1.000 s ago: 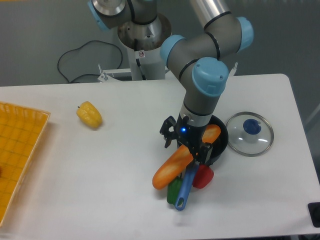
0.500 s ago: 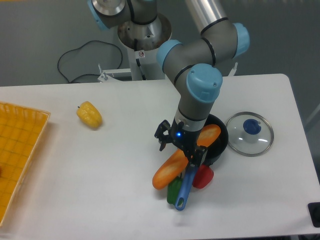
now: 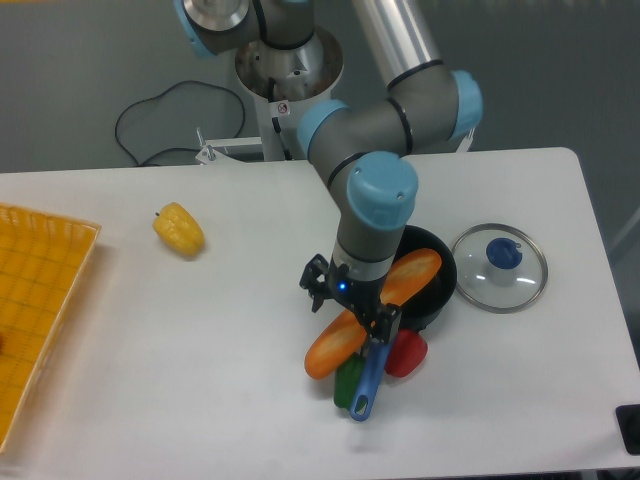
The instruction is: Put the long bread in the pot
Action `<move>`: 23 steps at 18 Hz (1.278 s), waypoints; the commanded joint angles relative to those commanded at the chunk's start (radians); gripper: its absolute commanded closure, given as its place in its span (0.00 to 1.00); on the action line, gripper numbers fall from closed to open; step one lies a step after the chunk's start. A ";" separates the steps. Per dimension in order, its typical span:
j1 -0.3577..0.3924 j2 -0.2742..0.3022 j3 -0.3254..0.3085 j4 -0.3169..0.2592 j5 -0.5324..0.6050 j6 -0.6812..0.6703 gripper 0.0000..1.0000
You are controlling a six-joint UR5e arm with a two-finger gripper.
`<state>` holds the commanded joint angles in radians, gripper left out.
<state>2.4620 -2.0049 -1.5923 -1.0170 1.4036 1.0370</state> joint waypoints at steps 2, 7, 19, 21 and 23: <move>-0.003 -0.005 -0.003 0.000 0.003 0.000 0.00; -0.014 -0.026 0.000 0.000 0.043 -0.008 0.00; -0.034 -0.058 0.020 0.002 0.072 -0.029 0.00; -0.035 -0.064 0.020 0.002 0.074 -0.029 0.00; -0.035 -0.064 0.023 0.000 0.074 -0.032 0.03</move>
<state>2.4268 -2.0693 -1.5693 -1.0170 1.4772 1.0048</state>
